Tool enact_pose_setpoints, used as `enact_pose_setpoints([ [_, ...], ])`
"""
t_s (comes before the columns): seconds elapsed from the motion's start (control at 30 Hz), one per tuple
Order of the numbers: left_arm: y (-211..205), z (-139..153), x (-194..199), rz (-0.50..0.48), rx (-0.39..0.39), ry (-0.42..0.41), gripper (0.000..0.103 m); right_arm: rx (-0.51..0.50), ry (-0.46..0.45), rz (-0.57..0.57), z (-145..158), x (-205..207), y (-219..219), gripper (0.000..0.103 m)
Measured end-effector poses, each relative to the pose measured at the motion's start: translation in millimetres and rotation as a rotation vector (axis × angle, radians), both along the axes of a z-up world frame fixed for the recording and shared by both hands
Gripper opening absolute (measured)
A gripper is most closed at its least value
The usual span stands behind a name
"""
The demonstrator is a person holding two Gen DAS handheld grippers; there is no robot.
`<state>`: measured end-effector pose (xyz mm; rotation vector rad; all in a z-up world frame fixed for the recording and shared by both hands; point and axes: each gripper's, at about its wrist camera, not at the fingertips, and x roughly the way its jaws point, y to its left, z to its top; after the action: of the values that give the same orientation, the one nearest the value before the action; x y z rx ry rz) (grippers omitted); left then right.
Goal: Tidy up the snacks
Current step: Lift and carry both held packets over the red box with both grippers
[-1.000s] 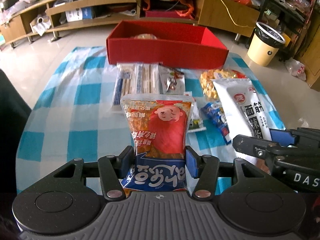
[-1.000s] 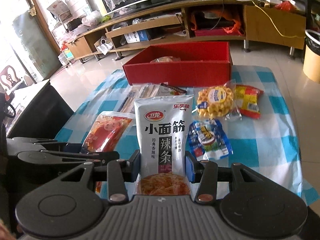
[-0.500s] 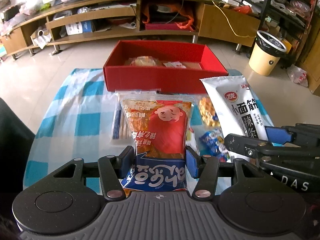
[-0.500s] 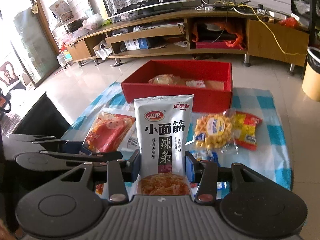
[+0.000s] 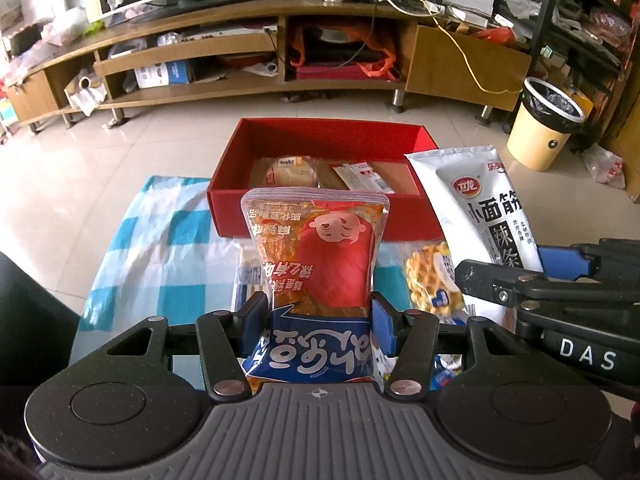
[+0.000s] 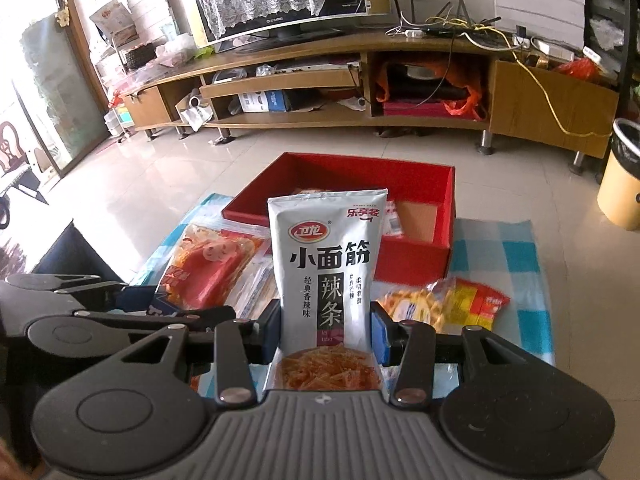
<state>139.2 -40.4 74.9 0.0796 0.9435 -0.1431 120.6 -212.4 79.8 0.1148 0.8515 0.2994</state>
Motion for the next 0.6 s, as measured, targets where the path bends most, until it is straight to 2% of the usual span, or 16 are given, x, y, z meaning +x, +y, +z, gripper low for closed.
enact_pose_setpoints([
  [0.6,-19,12,57,-0.002,0.055,-0.008,0.060,-0.043,0.000,-0.016,13,64,-6,0.041],
])
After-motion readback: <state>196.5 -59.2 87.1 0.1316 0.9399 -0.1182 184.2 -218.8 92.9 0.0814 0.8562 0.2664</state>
